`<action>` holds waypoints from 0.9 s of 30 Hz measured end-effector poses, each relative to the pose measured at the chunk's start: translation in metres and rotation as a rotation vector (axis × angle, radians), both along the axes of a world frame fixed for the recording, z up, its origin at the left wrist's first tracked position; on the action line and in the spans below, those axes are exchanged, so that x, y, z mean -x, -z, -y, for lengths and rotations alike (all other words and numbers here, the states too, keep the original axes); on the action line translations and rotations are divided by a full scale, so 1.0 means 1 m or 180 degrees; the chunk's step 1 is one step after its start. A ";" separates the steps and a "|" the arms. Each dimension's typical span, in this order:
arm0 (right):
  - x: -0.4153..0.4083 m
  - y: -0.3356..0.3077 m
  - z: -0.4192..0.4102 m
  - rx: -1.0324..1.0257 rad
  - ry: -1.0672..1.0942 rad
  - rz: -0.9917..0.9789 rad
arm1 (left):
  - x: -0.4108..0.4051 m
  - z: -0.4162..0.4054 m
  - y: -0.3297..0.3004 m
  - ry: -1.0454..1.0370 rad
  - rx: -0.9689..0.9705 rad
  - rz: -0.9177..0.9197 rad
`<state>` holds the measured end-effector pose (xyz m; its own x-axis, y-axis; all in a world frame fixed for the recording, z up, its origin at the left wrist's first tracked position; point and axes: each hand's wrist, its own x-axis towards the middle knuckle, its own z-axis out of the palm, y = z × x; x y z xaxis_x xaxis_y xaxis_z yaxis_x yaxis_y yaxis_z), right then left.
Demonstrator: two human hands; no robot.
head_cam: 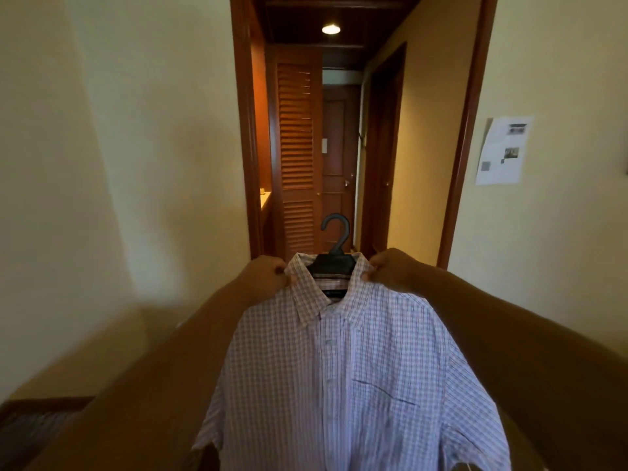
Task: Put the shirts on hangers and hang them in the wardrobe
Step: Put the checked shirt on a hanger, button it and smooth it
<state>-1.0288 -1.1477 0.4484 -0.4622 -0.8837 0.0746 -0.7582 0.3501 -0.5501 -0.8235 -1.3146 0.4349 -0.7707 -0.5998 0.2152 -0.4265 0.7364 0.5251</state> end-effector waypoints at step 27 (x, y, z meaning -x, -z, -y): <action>0.559 0.002 0.356 -0.0031 0.0330 0.0167 | 0.576 0.366 0.009 -0.0089 -0.0540 -0.0007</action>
<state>-1.5880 -1.5034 0.4465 -0.5541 -0.8315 0.0394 -0.6879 0.4307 -0.5842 -1.3996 -1.6806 0.4261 -0.7529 -0.6488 0.1107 -0.4443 0.6251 0.6417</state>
